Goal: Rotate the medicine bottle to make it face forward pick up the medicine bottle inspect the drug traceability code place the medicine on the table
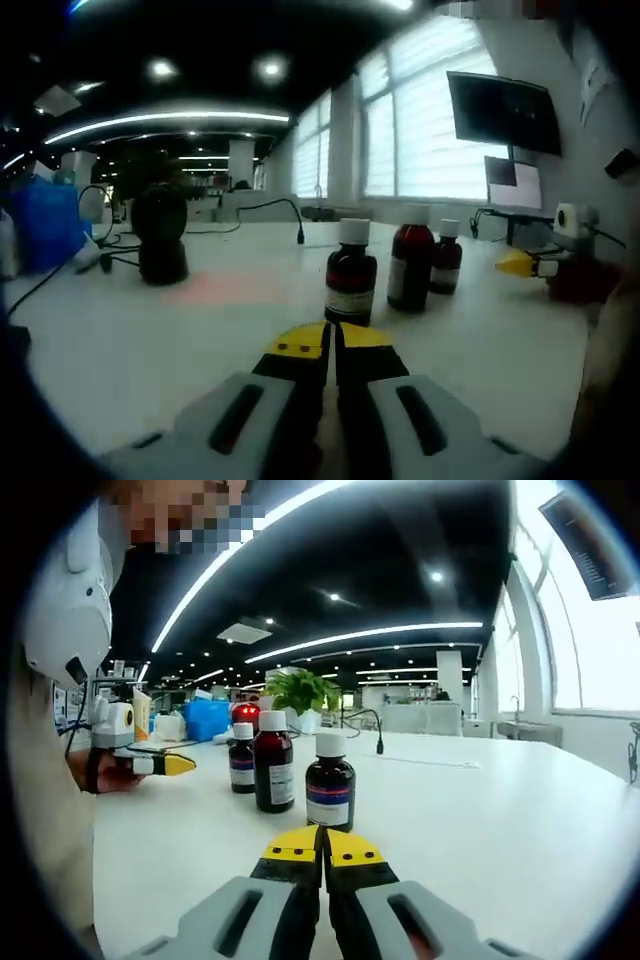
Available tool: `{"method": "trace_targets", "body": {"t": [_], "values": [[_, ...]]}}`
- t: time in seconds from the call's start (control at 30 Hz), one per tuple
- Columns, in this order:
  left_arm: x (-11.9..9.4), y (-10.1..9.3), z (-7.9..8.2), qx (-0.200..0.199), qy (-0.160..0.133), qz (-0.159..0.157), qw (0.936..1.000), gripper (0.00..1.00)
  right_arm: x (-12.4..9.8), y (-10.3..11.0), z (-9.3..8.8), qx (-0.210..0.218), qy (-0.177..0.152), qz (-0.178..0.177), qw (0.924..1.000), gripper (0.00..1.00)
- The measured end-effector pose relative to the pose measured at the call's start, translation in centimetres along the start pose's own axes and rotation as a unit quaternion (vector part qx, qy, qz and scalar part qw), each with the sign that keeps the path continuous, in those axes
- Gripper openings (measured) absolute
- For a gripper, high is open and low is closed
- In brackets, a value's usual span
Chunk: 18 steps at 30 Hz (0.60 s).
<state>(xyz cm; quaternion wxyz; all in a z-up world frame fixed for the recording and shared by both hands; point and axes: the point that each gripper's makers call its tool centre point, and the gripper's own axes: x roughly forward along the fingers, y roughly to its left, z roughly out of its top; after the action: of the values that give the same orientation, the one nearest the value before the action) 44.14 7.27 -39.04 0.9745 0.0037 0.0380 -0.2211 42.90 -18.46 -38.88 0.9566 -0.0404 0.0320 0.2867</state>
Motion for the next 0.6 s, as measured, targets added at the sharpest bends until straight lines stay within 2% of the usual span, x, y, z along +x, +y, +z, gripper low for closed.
{"method": "trace_targets", "body": {"t": [0.07,0.1,0.13,0.17,0.2,0.3,0.4,0.47,0.6], "values": [[0.1,-0.4,0.6,0.010,-0.014,-0.004,0.9998,0.00,0.1,0.4,0.0,-0.001,-0.002,0.010,1.0000,0.00],[0.6,-1.0,0.5,0.028,-0.012,-0.022,0.9993,0.00,0.1,0.6,0.0,-0.004,-0.001,0.012,0.9999,0.00],[0.9,-1.6,0.1,0.025,0.000,-0.041,0.9988,0.00,0.1,0.7,0.1,-0.010,-0.002,0.013,0.9999,0.00],[1.2,-1.9,-0.9,0.007,0.032,-0.051,0.9981,0.00,0.1,0.9,0.1,-0.018,-0.005,0.015,0.9997,0.00],[1.2,-1.5,-1.3,0.010,0.043,-0.040,0.9982,0.00,0.1,1.0,0.1,-0.021,-0.003,0.013,0.9997,0.00],[0.6,-1.7,0.2,-0.001,-0.002,-0.050,0.9987,0.00,0.1,1.0,0.1,-0.042,-0.002,0.004,0.9991,0.00],[0.3,-2.1,0.4,0.004,-0.006,-0.061,0.9981,0.00,0.1,1.5,0.2,-0.056,-0.007,0.015,0.9983,0.00],[0.3,-2.0,0.6,0.011,-0.014,-0.059,0.9981,0.00,0.1,1.6,0.2,-0.052,-0.007,0.019,0.9984,0.00],[0.0,-1.7,0.9,-0.001,-0.020,-0.053,0.9984,0.00,0.0,1.4,0.2,-0.038,-0.006,0.019,0.9991,0.00]]}}
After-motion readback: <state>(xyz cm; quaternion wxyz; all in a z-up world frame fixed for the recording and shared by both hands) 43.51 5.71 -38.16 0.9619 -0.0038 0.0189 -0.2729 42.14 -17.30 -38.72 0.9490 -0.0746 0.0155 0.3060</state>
